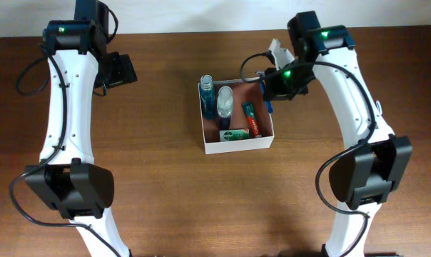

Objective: Pack container
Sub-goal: 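Carry the razor over the box and drop it inside, then move the right gripper right and grasp the blue-white toothbrush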

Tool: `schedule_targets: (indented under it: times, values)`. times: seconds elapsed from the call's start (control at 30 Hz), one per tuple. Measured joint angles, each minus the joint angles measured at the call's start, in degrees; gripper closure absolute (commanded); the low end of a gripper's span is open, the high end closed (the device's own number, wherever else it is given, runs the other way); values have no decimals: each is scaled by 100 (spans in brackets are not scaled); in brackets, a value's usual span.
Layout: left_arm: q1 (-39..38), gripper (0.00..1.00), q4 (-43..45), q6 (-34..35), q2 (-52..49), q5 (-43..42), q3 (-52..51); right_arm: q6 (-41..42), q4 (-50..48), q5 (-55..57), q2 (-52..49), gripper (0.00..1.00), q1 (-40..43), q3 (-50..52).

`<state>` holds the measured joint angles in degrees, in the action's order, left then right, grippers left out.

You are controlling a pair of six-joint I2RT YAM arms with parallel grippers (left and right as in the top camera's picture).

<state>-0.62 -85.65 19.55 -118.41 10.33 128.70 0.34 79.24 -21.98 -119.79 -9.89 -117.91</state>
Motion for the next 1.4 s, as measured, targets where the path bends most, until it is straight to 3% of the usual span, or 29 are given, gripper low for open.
schedule_targets:
  times: [0.83,0.97,1.1,1.4]
  values:
    - [0,1,0,0,0,0,0,293,-11,940,-286,70,-269,-9]
    - [0,1,0,0,0,0,0,289,280,1211,-295,64,210,-227]
    - [0,1,0,0,0,0,0,291,415,1731,-295,47,1058,-520]
    - [0,1,0,0,0,0,0,-35,127,2420,-350,45,2804,-542]
